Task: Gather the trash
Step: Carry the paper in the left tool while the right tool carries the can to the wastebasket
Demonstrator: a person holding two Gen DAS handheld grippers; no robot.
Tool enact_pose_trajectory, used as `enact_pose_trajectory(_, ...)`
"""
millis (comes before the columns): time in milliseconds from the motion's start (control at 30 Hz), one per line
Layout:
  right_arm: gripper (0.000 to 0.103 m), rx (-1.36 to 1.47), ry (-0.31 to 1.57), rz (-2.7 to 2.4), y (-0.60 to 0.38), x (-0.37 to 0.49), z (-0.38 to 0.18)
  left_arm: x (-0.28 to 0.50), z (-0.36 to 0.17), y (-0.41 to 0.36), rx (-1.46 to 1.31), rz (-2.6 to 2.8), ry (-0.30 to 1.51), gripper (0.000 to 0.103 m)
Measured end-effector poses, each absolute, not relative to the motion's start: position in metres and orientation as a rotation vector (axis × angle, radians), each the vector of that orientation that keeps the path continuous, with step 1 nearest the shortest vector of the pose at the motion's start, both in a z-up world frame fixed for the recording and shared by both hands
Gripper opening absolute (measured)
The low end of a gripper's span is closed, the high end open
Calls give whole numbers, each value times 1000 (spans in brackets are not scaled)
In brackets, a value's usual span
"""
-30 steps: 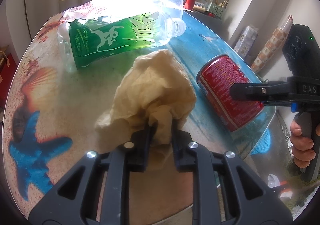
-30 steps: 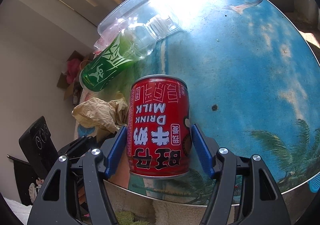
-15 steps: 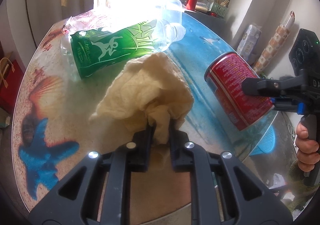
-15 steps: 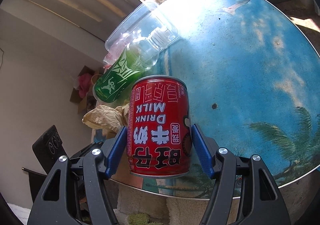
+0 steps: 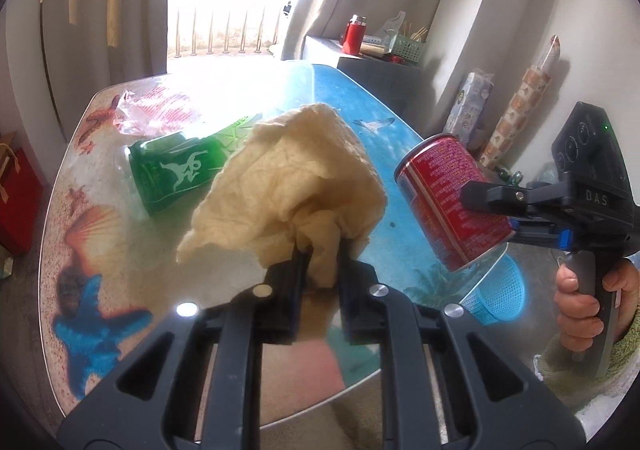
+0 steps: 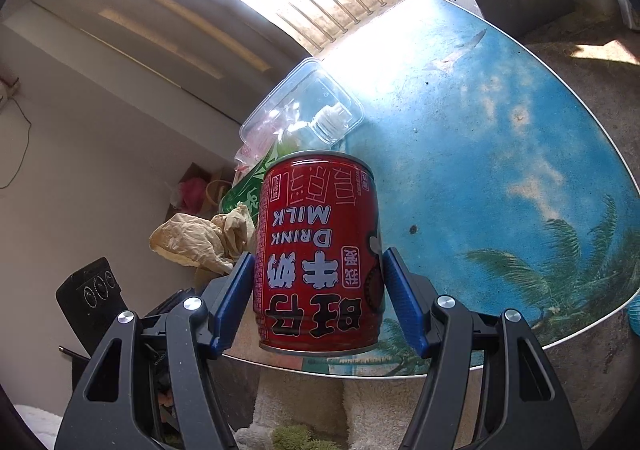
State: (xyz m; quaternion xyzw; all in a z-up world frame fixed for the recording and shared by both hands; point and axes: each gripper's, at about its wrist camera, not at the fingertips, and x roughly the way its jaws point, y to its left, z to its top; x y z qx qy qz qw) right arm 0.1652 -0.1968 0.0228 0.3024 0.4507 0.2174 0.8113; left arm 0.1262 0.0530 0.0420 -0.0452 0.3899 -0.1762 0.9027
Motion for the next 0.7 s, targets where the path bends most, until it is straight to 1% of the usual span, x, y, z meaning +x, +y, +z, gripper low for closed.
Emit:
enact_pose_trajectory(133, 64, 677, 912, 447, -220, 149, 29, 123, 55, 28, -60, -431, 783, 13)
enact_pose_trajectory(300, 64, 741, 842, 390, -267, 119, 31, 122, 69, -22, 10, -543, 767, 13)
enact_pose_trajectory(533, 64, 849, 753, 202, -364, 55, 22, 112, 80, -127, 103, -735, 756, 13)
enact_pose_trajectory(700, 64, 926, 707, 4, -432, 1, 4, 104, 70, -212, 164, -880, 793, 13)
